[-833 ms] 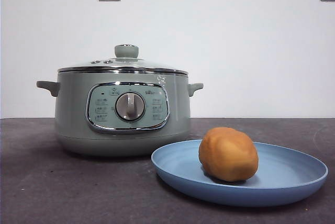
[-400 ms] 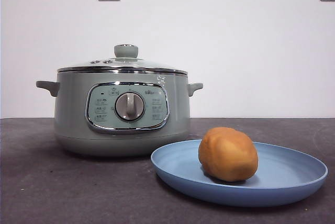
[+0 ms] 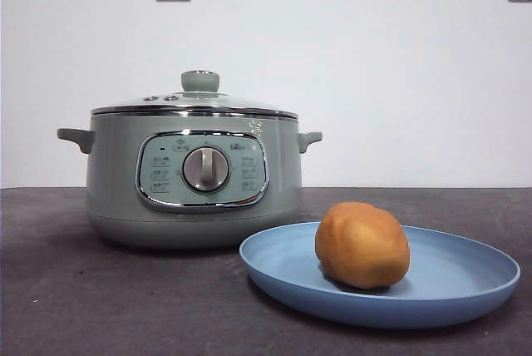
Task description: Take the potato out from the steamer,put the potato on the plate,close the lid
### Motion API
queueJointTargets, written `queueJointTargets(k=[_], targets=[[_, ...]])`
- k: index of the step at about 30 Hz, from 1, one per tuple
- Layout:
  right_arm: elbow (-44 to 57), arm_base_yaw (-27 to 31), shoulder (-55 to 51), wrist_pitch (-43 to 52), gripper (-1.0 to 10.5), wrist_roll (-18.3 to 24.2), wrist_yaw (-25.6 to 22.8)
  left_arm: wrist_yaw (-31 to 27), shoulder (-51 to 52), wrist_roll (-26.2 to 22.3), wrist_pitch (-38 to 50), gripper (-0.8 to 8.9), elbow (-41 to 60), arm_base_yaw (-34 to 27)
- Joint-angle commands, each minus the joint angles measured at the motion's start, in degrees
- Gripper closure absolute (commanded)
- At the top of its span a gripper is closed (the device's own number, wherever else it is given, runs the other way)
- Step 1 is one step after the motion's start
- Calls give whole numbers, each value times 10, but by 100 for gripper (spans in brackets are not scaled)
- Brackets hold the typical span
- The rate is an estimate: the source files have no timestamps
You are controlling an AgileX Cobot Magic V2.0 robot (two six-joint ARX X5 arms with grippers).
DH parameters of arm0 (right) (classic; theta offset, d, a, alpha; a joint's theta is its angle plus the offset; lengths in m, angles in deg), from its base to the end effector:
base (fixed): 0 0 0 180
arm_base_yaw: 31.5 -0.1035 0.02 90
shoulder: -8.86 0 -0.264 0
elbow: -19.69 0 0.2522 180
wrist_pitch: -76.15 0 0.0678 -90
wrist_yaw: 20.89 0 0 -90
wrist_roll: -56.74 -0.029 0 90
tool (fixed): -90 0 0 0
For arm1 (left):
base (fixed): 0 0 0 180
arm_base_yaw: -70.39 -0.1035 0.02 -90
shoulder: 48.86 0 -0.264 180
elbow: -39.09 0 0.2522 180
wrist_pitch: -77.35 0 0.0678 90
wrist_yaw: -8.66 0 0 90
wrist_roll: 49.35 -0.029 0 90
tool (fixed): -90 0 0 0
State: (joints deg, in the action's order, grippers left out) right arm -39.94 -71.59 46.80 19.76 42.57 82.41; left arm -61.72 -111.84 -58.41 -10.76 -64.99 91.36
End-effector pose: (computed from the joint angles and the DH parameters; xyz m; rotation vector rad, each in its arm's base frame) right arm 0.0914 0.0857 0.3044 0.0770 0.7166 0.8196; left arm 0.1412 -0.0646 0.4349 0.1526 0.7825 -0.7324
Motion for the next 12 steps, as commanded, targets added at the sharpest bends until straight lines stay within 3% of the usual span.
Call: queueJointTargets(k=[1, 7, 12], targets=[[-2, 0, -1, 1, 946, -3, -2, -2, 1, -15, 37, 821, -1, 0], [-2, 0, -1, 1, 946, -3, -2, 1, 57, -49, 225, 817, 22, -45], [-2, 0, -1, 1, 946, -3, -2, 3, 159, -43, 396, 817, 158, -104]])
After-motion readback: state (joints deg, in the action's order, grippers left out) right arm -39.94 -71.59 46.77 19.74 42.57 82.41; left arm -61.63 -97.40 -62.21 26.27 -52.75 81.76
